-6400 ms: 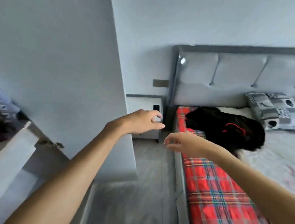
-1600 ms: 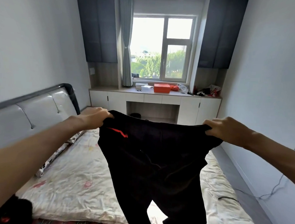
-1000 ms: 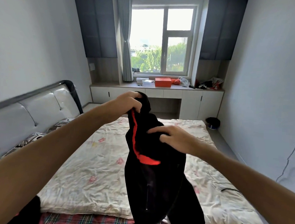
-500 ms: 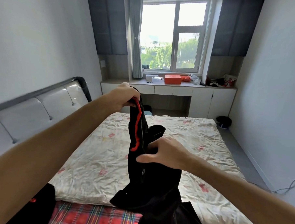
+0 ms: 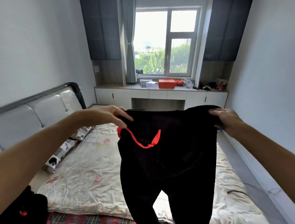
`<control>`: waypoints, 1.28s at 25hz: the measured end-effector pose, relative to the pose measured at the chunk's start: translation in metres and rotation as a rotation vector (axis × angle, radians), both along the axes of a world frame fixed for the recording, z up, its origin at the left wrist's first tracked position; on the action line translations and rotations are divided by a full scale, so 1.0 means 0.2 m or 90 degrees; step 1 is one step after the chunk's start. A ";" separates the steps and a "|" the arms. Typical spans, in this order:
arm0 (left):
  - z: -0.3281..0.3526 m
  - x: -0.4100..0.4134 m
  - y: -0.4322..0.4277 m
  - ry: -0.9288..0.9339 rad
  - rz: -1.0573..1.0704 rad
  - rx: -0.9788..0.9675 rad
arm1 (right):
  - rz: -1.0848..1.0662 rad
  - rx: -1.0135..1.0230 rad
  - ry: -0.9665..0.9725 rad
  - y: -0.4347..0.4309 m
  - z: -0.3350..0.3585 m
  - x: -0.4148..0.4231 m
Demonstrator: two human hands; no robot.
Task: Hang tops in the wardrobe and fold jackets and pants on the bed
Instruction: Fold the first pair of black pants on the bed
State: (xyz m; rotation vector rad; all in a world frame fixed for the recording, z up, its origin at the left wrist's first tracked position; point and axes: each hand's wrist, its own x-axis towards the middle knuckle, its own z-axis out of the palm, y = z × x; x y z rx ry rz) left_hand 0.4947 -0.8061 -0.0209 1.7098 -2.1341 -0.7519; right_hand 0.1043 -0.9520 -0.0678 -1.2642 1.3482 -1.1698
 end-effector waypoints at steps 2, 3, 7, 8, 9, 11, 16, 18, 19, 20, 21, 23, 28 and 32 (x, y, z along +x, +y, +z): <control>-0.04 0.00 -0.07 -0.161 -0.035 -0.068 | 0.051 -0.038 -0.048 0.03 0.05 -0.01; -0.06 -0.01 -0.12 -0.247 -0.035 -0.176 | 0.056 -0.084 0.012 0.05 0.08 -0.01; 0.04 -0.09 -0.24 -0.165 0.106 -0.601 | -0.050 -0.385 0.265 0.10 0.27 -0.03; 0.11 -0.11 -0.26 -0.101 0.190 -0.668 | -0.074 -0.460 0.268 0.12 0.34 -0.03; 0.20 -0.15 -0.27 -0.036 0.254 -0.714 | -0.097 -0.523 0.272 0.13 0.42 -0.03; 0.36 -0.25 -0.28 0.066 0.305 -0.715 | -0.114 -0.587 0.315 0.17 0.54 0.00; 0.41 -0.48 -0.12 0.133 0.380 -0.737 | -0.160 -0.640 0.468 0.37 0.48 0.06; 0.36 -0.57 0.02 0.152 0.363 -0.749 | -0.171 -0.656 0.467 0.49 0.40 0.06; 0.35 -0.61 0.09 0.179 0.332 -0.748 | -0.177 -0.679 0.453 0.56 0.36 0.07; 0.34 -0.64 0.16 0.209 0.295 -0.746 | -0.181 -0.698 0.435 0.64 0.34 0.07; 0.35 -0.66 0.24 0.234 0.266 -0.746 | -0.181 -0.709 0.419 0.71 0.32 0.07; 0.38 -0.67 0.38 0.273 0.235 -0.758 | -0.186 -0.724 0.401 0.87 0.32 0.07; 0.45 -0.52 0.73 0.334 0.202 -0.764 | -0.223 -0.842 0.225 1.27 0.40 0.13; 0.44 -0.39 0.78 0.313 0.216 -0.745 | -0.226 -0.861 0.124 1.32 0.47 0.11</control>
